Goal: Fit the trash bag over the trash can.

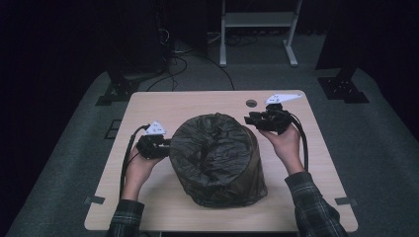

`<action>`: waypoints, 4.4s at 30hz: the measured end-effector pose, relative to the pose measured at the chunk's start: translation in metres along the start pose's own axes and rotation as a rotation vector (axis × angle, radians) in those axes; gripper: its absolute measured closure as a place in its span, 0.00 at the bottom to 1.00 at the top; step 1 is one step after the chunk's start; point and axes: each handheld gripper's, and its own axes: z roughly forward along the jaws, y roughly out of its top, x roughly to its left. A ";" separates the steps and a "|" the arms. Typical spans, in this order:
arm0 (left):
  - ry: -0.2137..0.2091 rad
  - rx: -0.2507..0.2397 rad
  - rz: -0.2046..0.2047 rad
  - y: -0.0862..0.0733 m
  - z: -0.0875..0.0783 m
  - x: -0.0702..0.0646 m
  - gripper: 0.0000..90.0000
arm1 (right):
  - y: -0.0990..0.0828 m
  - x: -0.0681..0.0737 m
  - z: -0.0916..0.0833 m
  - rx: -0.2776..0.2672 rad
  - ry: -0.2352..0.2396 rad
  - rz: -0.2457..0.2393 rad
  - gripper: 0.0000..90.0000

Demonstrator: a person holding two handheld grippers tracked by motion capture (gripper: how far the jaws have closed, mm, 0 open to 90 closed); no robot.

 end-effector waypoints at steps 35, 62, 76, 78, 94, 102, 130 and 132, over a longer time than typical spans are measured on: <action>-0.109 -0.027 0.130 -0.083 -0.049 -0.061 0.00 | 0.038 0.098 -0.040 0.023 0.265 -0.266 0.10; -0.124 0.098 0.120 -0.106 -0.009 -0.059 0.00 | 0.032 0.145 0.027 0.462 0.323 -0.461 0.14; -0.142 0.080 0.107 -0.113 -0.007 -0.055 0.00 | 0.046 0.136 0.005 0.321 0.329 -0.403 0.13; -0.140 0.078 0.105 -0.113 -0.007 -0.055 0.00 | 0.055 0.139 -0.001 0.261 0.326 -0.404 0.13; -0.139 0.078 0.104 -0.113 -0.007 -0.055 0.00 | 0.084 0.167 0.046 0.191 0.279 -0.371 0.13; -0.140 0.078 0.105 -0.113 -0.007 -0.055 0.00 | 0.080 0.176 0.077 0.324 0.268 -0.376 0.13; -0.139 0.079 0.104 -0.113 -0.007 -0.055 0.00 | 0.077 0.183 0.089 0.431 0.251 -0.418 0.13; -0.139 0.078 0.103 -0.113 -0.007 -0.055 0.00 | 0.081 0.183 0.080 0.401 0.257 -0.423 0.13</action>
